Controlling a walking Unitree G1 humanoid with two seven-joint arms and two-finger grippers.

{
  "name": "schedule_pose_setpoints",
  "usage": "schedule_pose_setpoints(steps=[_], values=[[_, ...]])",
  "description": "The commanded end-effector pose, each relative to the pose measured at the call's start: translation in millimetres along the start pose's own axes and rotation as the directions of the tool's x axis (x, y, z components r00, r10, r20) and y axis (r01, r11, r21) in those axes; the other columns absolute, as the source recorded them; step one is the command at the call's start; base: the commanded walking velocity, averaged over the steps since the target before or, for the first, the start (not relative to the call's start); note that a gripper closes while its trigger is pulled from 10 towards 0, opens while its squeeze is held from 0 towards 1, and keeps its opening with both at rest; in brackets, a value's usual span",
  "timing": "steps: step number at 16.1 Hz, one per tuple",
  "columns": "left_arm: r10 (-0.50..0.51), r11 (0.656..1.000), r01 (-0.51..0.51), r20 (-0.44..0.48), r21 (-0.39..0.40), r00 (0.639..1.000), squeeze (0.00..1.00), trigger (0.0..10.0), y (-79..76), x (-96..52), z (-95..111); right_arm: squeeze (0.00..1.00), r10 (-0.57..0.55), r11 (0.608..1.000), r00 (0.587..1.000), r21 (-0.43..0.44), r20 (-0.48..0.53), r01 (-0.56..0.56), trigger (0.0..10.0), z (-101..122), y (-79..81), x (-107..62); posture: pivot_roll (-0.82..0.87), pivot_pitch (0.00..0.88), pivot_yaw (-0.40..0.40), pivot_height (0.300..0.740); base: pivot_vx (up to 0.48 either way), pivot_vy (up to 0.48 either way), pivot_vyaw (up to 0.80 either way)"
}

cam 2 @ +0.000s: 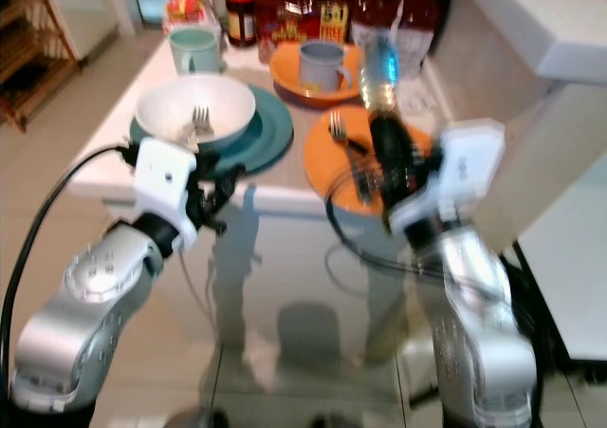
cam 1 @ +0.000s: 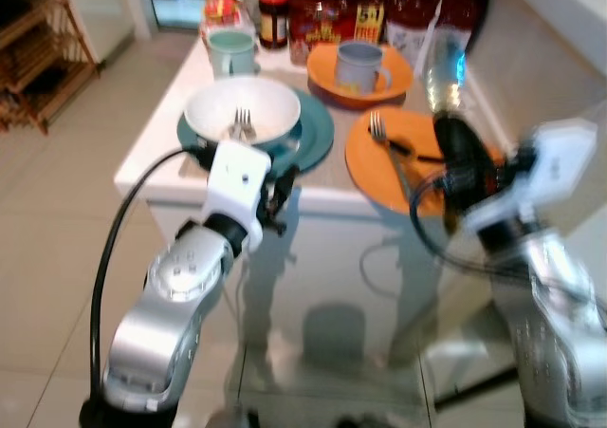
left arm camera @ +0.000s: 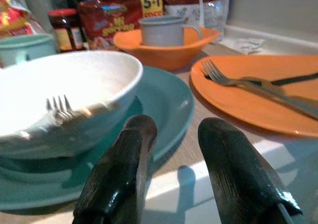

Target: Setting the table

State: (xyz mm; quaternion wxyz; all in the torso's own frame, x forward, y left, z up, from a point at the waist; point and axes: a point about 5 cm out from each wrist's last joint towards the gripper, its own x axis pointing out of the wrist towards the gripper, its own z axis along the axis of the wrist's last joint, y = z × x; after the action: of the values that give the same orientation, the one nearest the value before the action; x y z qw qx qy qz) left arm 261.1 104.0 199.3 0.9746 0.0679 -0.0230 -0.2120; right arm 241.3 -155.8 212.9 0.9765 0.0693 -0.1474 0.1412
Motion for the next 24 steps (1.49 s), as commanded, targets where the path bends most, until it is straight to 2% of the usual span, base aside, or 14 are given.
schedule_pose_setpoints(steps=[1, 5, 8, 12, 13, 14, 17, 19, 22, 24], values=[[-0.004, 1.000, 0.004, -0.008, 0.001, 1.000, 0.00, 10.0, -2.6, -0.5, -4.2, 0.00, -0.007, 1.000, 0.999, -0.030, 0.043, 0.008, 10.0, 6.2, -0.7, -3.9, 0.04, 0.055, -0.039, 0.740, -0.356, 0.000, 0.00], [-0.017, 1.000, 0.017, -0.007, 0.002, 1.000, 0.00, 10.0, -4.6, 3.6, -8.1, 0.00, -0.046, 0.996, 0.998, -0.075, 0.037, 0.049, 10.0, 1.3, -1.9, -7.1, 0.01, 0.057, -0.031, 0.740, -0.391, 0.000, 0.00], [0.016, 0.999, -0.016, 0.003, -0.035, 1.000, 0.00, 10.0, -4.5, 7.8, -9.4, 0.00, -0.087, 0.993, 0.996, -0.082, 0.017, 0.088, 10.0, -3.9, -6.0, -5.2, 0.02, 0.059, -0.046, 0.740, 0.000, 0.000, 0.00], [0.050, 0.999, -0.050, -0.001, -0.011, 0.999, 0.00, 10.0, -1.5, 12.7, -11.7, 0.00, -0.129, 0.987, 0.991, -0.102, -0.041, 0.124, 10.0, -20.5, -11.0, -5.1, 0.04, 0.059, -0.049, 0.740, 0.000, 0.000, 0.00], [0.058, 0.998, -0.058, 0.002, -0.016, 0.998, 0.00, 10.0, 1.3, 14.9, -11.9, 0.00, -0.152, 0.984, 0.987, -0.101, -0.046, 0.147, 10.0, -22.8, -10.7, -2.5, 0.03, 0.060, -0.046, 0.740, 0.000, -0.274, 0.00], [0.058, 0.998, -0.058, -0.002, -0.012, 0.998, 0.00, 10.0, 1.6, 15.5, -14.2, 0.00, -0.165, 0.977, 0.985, -0.143, -0.056, 0.156, 10.0, -23.8, -10.7, -2.1, 0.02, 0.058, -0.037, 0.740, 0.000, -0.371, 0.00], [0.041, 0.999, -0.041, 0.001, -0.012, 0.999, 0.00, 10.0, -3.6, 19.3, -14.2, 0.00, -0.166, 0.969, 0.983, -0.200, -0.079, 0.147, 10.0, -27.9, -14.4, -1.4, 0.03, 0.064, -0.038, 0.740, 0.000, -0.472, 0.00], [0.038, 0.999, -0.038, 0.005, -0.001, 0.999, 0.00, 10.0, -4.8, 19.3, -12.3, 0.00, -0.188, 0.967, 0.978, -0.191, -0.085, 0.169, 10.0, -31.3, -18.9, -1.5, 0.04, 0.058, -0.040, 0.740, 0.000, -0.480, 0.00], [0.050, 0.999, -0.050, 0.005, 0.006, 0.999, 0.00, 10.0, 1.6, 21.6, -13.6, 0.00, -0.230, 0.962, 0.968, -0.177, -0.105, 0.209, 10.0, -35.4, -22.7, -2.7, 0.02, 0.057, -0.029, 0.740, 0.000, -0.480, 0.00], [0.020, 1.000, -0.020, 0.029, 0.006, 0.999, 0.00, 10.0, -3.7, 24.6, -8.7, 0.00, -0.253, 0.958, 0.960, -0.169, -0.119, 0.231, 10.0, -33.9, -31.2, -6.0, 0.01, 0.059, -0.031, 0.740, 0.000, -0.480, 0.00]])
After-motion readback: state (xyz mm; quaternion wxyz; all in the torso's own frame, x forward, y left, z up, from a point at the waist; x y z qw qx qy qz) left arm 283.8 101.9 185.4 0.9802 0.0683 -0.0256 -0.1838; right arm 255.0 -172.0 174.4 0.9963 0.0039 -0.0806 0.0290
